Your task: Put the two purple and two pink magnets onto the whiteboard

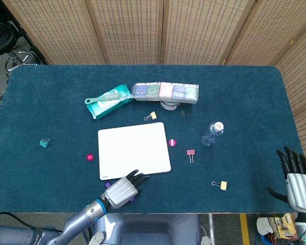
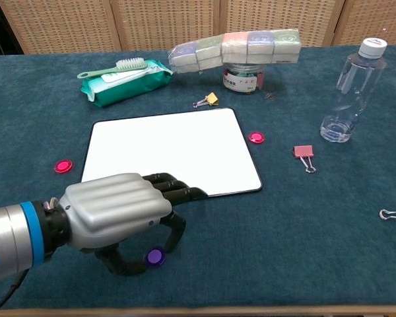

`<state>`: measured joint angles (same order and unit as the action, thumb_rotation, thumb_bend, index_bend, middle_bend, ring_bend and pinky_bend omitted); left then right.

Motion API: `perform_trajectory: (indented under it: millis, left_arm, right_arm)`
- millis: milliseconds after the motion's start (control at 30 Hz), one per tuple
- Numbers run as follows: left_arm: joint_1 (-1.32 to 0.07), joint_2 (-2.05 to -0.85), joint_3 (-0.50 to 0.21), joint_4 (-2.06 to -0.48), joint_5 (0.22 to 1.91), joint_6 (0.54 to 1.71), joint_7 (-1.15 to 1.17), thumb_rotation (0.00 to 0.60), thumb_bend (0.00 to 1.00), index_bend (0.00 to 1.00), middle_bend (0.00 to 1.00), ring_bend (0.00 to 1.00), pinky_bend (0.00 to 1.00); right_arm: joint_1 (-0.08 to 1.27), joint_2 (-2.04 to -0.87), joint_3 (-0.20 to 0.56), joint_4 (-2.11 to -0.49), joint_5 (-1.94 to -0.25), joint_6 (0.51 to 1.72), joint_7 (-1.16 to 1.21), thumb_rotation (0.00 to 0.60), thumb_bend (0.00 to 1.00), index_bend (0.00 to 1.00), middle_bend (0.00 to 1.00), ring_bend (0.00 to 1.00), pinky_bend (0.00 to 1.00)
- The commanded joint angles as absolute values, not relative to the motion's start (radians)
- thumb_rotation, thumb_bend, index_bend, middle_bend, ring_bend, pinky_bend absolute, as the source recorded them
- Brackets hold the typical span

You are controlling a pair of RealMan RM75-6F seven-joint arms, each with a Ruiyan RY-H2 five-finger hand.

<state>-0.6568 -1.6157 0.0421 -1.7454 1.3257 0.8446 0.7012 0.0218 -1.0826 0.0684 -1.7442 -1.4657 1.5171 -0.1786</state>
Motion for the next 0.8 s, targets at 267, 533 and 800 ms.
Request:
perform_trajectory:
  millis: [267, 533, 800]
  left_arm:
    - [-0.663, -1.625, 0.042, -1.744, 1.311, 0.871, 0.708, 0.6, 0.31, 0.56, 0.0, 0.0, 0.0]
    - [-0.68, -1.584, -0.013, -1.762, 1.275, 0.892, 0.65, 0.6, 0.32, 0.57, 0.0, 0.0, 0.0]
    - [-0.7, -1.539, -0.073, -1.727, 1.221, 0.892, 0.575, 0.6, 0.34, 0.57, 0.0, 0.0, 0.0]
  right_arm:
    - [0.021, -1.079, 0.068, -1.746, -1.466, 1.518, -0.173, 0.6, 0.0, 0.02, 0.0, 0.0, 0.0]
    - [0.021, -1.078, 0.066, -1.749, -1.468, 1.517, -0.175, 0.6, 0.0, 0.03, 0.0, 0.0, 0.0]
    - [0.022, -1.079, 0.065, -1.75, -1.466, 1.514, -0.177, 0.6, 0.0, 0.03, 0.0, 0.0, 0.0]
